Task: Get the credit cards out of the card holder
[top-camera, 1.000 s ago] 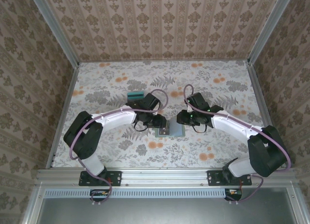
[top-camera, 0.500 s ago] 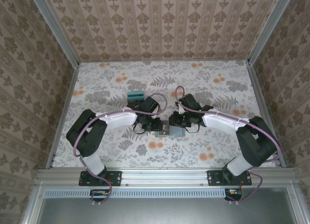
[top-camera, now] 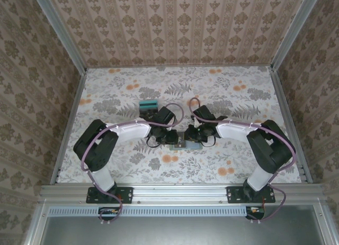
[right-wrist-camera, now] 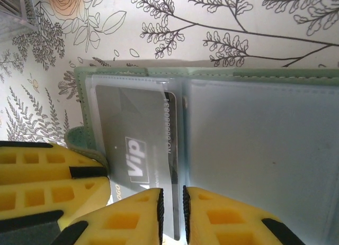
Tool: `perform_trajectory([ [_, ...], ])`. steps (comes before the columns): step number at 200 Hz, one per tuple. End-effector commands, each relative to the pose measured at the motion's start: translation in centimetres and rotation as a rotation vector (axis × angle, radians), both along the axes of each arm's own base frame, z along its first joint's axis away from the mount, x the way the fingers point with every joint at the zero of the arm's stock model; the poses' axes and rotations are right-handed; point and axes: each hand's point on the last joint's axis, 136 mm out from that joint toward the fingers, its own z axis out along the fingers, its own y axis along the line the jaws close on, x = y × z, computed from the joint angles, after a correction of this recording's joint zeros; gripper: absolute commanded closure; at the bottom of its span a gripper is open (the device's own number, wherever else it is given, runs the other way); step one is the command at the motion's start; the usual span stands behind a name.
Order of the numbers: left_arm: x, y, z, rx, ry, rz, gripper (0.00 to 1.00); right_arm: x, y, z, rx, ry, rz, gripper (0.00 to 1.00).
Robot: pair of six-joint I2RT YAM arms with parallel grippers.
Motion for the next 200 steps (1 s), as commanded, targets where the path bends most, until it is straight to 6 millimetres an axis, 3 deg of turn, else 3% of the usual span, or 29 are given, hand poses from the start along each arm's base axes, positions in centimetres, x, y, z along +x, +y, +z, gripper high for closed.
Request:
perform_trajectory([
  [1, -0.8, 0.1, -0.9, 0.016, 0.039, 0.002, 0.83, -0.4, 0.0, -0.8, 0.014, 0.037, -0.01, 0.8],
  [102, -1.1, -0.5, -0.9, 0.018, 0.038, -0.016, 0.83, -0.9, -0.3, -2.0, 0.009, 0.071, -0.02, 0.82],
  [200, -1.1, -0.6, -1.1, 0.027, 0.045, -0.018, 0.83, -0.8, 0.9, -1.8, 0.075, 0.086, -0.001, 0.85],
])
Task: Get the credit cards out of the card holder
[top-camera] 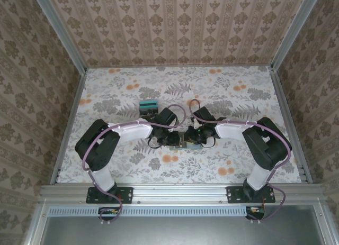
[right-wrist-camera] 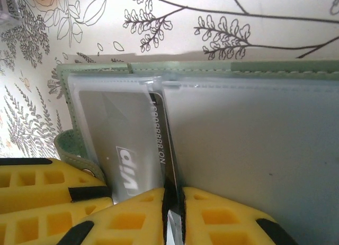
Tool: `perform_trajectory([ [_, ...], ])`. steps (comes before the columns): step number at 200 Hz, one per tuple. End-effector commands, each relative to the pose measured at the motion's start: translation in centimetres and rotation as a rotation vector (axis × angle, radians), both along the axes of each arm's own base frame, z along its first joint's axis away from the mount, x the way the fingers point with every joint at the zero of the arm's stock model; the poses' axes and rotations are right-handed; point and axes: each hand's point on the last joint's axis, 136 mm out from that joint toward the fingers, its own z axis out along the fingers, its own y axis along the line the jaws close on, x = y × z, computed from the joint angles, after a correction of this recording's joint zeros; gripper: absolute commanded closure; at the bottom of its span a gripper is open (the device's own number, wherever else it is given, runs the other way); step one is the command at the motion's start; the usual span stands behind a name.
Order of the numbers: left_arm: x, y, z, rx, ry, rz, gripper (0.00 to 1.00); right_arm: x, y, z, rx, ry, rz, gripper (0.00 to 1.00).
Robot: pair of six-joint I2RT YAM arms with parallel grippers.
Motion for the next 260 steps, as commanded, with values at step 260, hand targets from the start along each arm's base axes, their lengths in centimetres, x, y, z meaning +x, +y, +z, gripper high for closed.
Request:
perform_trajectory([
  [260, -0.6, 0.9, -1.5, 0.053, 0.058, 0.016, 0.87, 0.6, -1.6, -0.7, 0.073, 0.031, -0.019, 0.87],
])
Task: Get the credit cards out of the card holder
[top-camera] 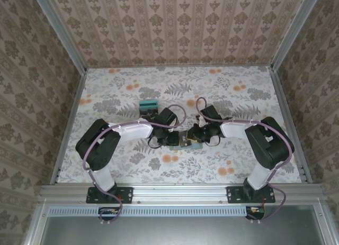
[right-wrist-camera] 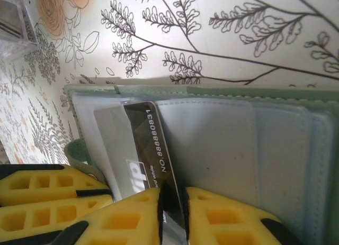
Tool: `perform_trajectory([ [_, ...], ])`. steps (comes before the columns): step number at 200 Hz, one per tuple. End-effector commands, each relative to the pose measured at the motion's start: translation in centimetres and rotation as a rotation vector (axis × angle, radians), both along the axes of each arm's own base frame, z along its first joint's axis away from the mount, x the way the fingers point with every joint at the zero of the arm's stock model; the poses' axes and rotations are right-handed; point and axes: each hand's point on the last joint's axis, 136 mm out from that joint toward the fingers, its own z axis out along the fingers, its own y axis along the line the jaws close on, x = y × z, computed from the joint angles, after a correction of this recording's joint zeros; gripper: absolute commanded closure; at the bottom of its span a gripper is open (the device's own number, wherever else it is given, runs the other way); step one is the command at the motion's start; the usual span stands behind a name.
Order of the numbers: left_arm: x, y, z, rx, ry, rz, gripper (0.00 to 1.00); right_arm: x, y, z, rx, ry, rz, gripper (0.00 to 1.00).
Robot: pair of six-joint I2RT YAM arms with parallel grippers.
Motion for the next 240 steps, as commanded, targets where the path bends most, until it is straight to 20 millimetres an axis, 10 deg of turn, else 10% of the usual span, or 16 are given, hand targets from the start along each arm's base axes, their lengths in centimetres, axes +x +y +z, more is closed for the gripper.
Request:
perform_trajectory([
  [1, -0.6, 0.9, -1.3, 0.049, 0.051, 0.016, 0.87, -0.4, 0.0, -0.8, -0.011, 0.022, 0.019, 0.88],
  [135, -0.2, 0.9, -0.9, 0.032, 0.053, 0.026, 0.87, -0.9, -6.3, 1.3, -0.059, -0.052, -0.069, 0.99],
  [240, 6.2, -2.3, 13.1, -0.461, -0.11, 0.208, 0.61, 2.2, -5.0, 14.1, 0.12, -0.367, -0.084, 1.0],
])
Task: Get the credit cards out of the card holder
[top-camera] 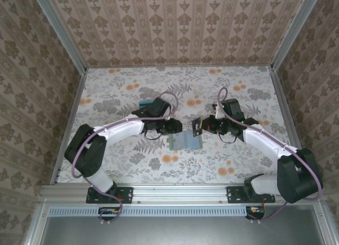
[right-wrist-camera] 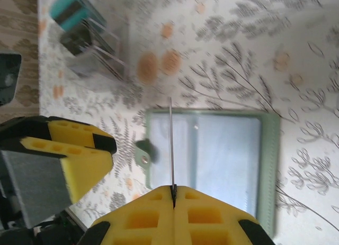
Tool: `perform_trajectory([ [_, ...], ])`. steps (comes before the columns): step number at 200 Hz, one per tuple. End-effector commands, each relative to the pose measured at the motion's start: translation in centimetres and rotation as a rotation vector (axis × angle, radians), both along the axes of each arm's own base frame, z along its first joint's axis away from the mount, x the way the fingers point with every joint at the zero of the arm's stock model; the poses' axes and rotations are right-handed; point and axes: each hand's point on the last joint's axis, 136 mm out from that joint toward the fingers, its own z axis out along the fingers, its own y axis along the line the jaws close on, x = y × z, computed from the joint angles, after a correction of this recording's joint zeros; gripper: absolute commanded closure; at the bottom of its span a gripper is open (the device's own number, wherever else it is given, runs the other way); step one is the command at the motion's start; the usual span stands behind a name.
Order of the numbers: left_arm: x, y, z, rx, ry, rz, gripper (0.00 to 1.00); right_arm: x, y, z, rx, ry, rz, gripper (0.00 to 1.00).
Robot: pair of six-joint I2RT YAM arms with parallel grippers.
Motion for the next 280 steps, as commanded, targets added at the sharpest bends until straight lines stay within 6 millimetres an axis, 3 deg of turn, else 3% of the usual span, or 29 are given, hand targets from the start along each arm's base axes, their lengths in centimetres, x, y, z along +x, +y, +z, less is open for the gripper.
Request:
perform_trajectory([
  [1, 1.9, -1.2, 5.2, -0.221, -0.039, 0.064, 0.61, 0.9, 0.7, 3.7, 0.082, -0.071, 0.004, 1.0],
  [33, 3.0, -1.7, 8.2, -0.38, -0.033, 0.096, 0.62, 1.8, 1.9, 7.1, 0.201, -0.136, 0.006, 1.0],
  [67, 3.2, -2.4, 9.3, -0.46, -0.014, 0.097, 0.64, 2.5, 3.0, 9.1, 0.316, -0.159, 0.019, 1.0],
  [172, 2.6, -3.1, 9.9, -0.546, 0.022, 0.052, 0.7, 3.3, 3.8, 9.7, 0.408, -0.149, 0.017, 1.0],
  [221, 2.9, -2.9, 10.5, -0.568, 0.005, 0.055, 0.91, 3.2, 3.8, 8.8, 0.397, -0.132, 0.03, 1.0],
  [233, 2.9, -2.7, 10.6, -0.567, 0.002, 0.056, 1.0, 3.1, 3.8, 8.7, 0.389, -0.13, 0.035, 0.92],
  [248, 3.0, -2.5, 10.5, -0.555, -0.002, 0.055, 1.0, 3.1, 3.6, 8.3, 0.37, -0.12, 0.036, 0.6],
  [262, 2.9, -2.0, 10.3, -0.524, -0.012, 0.047, 1.0, 3.1, 3.3, 8.2, 0.354, -0.123, 0.033, 0.5],
  [280, 2.6, -1.0, 9.9, -0.443, -0.035, 0.02, 1.0, 3.1, 2.6, 8.0, 0.322, -0.124, 0.021, 0.31],
])
